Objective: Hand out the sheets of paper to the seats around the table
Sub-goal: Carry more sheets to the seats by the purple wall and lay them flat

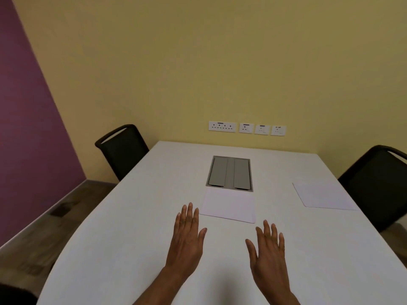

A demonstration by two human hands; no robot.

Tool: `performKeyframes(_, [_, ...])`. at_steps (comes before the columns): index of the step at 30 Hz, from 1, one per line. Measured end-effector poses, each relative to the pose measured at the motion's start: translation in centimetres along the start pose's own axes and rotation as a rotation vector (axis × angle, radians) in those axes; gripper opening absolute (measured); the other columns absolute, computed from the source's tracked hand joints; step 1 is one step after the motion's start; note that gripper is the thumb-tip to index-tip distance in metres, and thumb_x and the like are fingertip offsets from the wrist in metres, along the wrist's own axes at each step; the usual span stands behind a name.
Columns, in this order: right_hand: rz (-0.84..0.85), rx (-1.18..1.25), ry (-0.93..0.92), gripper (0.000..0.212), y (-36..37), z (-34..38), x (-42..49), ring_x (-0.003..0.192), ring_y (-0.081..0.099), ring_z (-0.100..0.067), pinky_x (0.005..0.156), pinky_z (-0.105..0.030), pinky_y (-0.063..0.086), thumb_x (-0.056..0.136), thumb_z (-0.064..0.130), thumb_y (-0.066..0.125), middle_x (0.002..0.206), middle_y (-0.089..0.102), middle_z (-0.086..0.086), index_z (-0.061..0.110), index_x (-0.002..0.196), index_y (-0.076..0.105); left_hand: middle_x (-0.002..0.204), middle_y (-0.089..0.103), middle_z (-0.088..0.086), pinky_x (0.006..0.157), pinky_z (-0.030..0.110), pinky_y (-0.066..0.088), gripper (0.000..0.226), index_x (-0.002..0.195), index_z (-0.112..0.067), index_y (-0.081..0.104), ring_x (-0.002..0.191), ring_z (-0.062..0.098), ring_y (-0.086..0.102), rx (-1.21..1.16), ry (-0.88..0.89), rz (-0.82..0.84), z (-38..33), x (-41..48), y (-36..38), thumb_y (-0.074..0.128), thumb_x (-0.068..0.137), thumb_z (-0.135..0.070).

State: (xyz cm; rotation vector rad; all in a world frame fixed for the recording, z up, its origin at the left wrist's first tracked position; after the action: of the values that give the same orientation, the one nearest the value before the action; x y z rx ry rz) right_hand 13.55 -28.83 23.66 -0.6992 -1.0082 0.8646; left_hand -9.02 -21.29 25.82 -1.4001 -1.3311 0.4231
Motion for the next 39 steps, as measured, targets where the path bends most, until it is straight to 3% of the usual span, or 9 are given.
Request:
performKeyframes(6, [0.058, 0.017, -0.111, 0.062, 1.2, -1.0, 2.5, 0.153, 0.013, -0.027, 0.122, -0.049, 0.012, 0.103, 0.048, 0.027, 0.163, 0.024, -0.011, 0.006, 0.144, 0.048, 0.167, 0.006, 0.006, 0.124, 0.040, 0.006, 0.065, 0.157, -0.011, 0.018, 0.155, 0.018, -0.002, 0.032, -0.089, -0.062, -0.1, 0.9, 0.5, 0.022, 0.102, -0.046])
performKeyframes(10, [0.076, 0.008, -0.122, 0.059, 2.7, -2.1, 3.1, 0.152, 0.014, -0.029, 0.121, -0.049, 0.013, 0.103, 0.046, 0.029, 0.162, 0.026, -0.012, 0.006, 0.141, 0.051, 0.166, 0.004, 0.006, 0.125, 0.037, 0.001, 0.069, 0.157, -0.012, 0.015, 0.154, 0.018, -0.004, 0.038, -0.109, -0.032, 0.4, 1.3, 2.5, 0.015, 0.099, -0.051])
performKeyframes(20, [0.156, -0.012, -0.001, 0.058, 8.3, -6.8, 5.4, 0.153, 0.006, -0.024, 0.124, -0.042, 0.001, 0.104, 0.045, 0.033, 0.165, 0.016, -0.008, 0.010, 0.149, 0.040, 0.166, 0.000, 0.003, 0.124, 0.034, -0.003, 0.077, 0.156, -0.011, 0.011, 0.153, 0.014, -0.008, -0.010, -0.111, 0.071, 2.3, 4.2, 10.5, 0.003, 0.096, -0.059])
performKeyframes(29, [0.196, -0.025, 0.082, 0.057, 15.5, -11.8, 8.4, 0.153, 0.012, -0.027, 0.124, -0.046, 0.009, 0.103, 0.043, 0.037, 0.163, 0.022, -0.012, 0.007, 0.147, 0.044, 0.166, 0.005, 0.005, 0.124, 0.034, -0.003, 0.081, 0.156, -0.009, 0.015, 0.154, 0.018, -0.003, -0.023, -0.149, 0.127, 5.6, 7.4, 18.6, 0.000, 0.095, -0.061])
performKeyframes(34, [0.227, -0.033, 0.122, 0.054, 19.6, -14.9, 9.7, 0.153, 0.013, -0.030, 0.124, -0.045, 0.007, 0.104, 0.040, 0.040, 0.163, 0.022, -0.014, 0.006, 0.146, 0.043, 0.166, 0.007, 0.006, 0.125, 0.034, 0.000, 0.083, 0.156, -0.008, 0.019, 0.154, 0.018, -0.002, -0.030, -0.150, 0.163, 7.3, 8.8, 23.9, -0.001, 0.095, -0.062])
performKeyframes(39, [0.262, -0.007, 0.178, 0.056, 23.3, -17.3, 10.3, 0.153, 0.009, -0.028, 0.124, -0.042, 0.002, 0.104, 0.041, 0.038, 0.164, 0.019, -0.012, 0.007, 0.149, 0.037, 0.166, 0.001, 0.001, 0.125, 0.036, 0.002, 0.085, 0.156, -0.011, 0.012, 0.153, 0.014, -0.007, -0.055, -0.189, 0.216, 8.5, 9.1, 28.7, -0.001, 0.092, -0.064])
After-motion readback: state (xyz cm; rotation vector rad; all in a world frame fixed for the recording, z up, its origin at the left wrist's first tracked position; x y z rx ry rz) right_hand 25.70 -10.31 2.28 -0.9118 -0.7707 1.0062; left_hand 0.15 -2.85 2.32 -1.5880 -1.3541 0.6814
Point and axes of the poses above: each hand's wrist, its own x-axis towards the middle knuckle, its own y-axis out of the palm, z = x × y, the point moved 1 cm from there along x, towards the middle knuckle
